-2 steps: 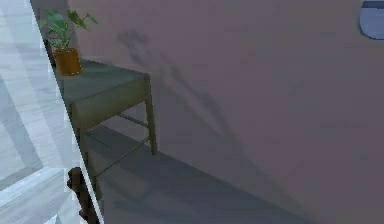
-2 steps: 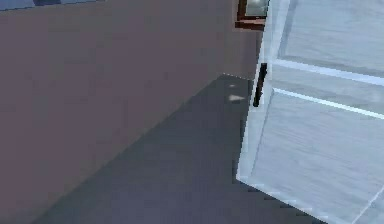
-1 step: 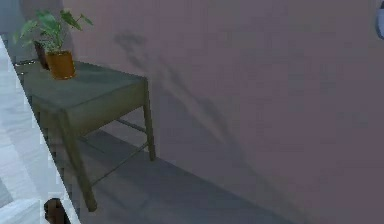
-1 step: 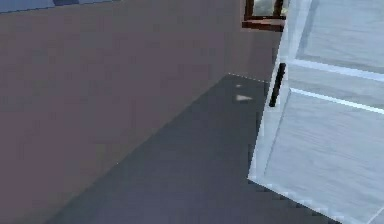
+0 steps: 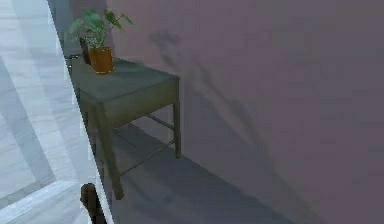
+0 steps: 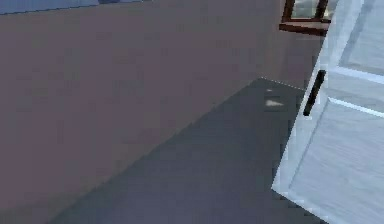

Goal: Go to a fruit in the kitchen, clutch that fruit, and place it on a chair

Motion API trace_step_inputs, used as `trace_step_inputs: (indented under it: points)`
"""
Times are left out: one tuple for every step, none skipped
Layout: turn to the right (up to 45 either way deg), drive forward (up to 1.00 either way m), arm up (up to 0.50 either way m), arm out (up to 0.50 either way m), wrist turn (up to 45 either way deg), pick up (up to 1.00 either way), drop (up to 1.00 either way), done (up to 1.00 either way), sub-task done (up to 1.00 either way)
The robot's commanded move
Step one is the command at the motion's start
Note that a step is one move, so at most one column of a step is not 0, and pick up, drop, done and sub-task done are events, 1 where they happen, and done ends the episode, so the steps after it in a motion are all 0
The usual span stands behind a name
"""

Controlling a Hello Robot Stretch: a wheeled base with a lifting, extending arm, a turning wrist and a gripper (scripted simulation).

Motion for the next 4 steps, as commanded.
trace_step_inputs:
  points:
    - [0.0,0.75,0.0,0.0,0.0,0.0,0.0,0.0,0.0]
    - [-45.0,0.0,0.0,0.0,0.0,0.0,0.0,0.0,0.0]
    - [-33.0,0.0,0.0,0.0,0.0,0.0,0.0,0.0,0.0]
    - [0.0,0.25,0.0,0.0,0.0,0.0,0.0,0.0,0.0]
